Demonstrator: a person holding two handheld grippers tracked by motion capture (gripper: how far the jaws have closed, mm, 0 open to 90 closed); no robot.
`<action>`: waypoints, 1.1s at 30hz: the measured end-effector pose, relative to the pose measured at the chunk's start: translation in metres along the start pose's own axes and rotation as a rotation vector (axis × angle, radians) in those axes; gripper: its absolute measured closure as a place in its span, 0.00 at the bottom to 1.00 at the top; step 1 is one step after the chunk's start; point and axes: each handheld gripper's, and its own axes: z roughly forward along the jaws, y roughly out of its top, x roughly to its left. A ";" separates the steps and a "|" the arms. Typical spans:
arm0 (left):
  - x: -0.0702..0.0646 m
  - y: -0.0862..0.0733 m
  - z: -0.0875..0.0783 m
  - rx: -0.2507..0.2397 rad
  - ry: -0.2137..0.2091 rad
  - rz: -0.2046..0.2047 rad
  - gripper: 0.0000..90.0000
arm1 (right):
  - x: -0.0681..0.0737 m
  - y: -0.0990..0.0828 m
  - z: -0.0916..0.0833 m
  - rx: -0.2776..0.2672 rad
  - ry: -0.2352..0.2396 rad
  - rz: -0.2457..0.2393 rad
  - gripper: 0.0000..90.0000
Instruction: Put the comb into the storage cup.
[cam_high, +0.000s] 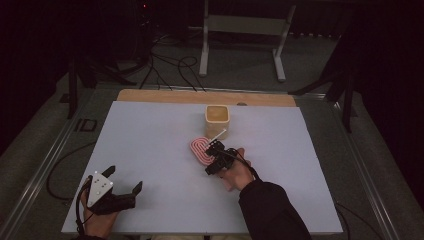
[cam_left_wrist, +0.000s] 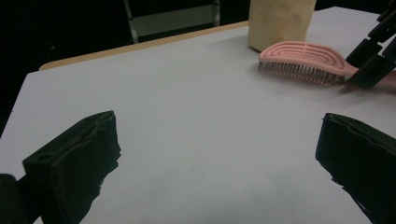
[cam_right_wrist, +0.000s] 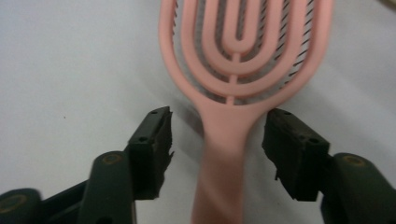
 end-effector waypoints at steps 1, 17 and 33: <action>0.000 0.000 0.000 0.000 0.000 0.001 0.00 | 0.000 0.000 0.001 0.003 0.002 -0.001 0.49; 0.000 0.000 0.001 0.002 -0.001 0.002 0.00 | 0.000 0.000 0.008 0.041 -0.004 -0.032 0.67; -0.001 -0.001 0.002 0.011 -0.006 0.004 0.00 | -0.004 0.000 0.006 0.063 0.023 -0.036 0.75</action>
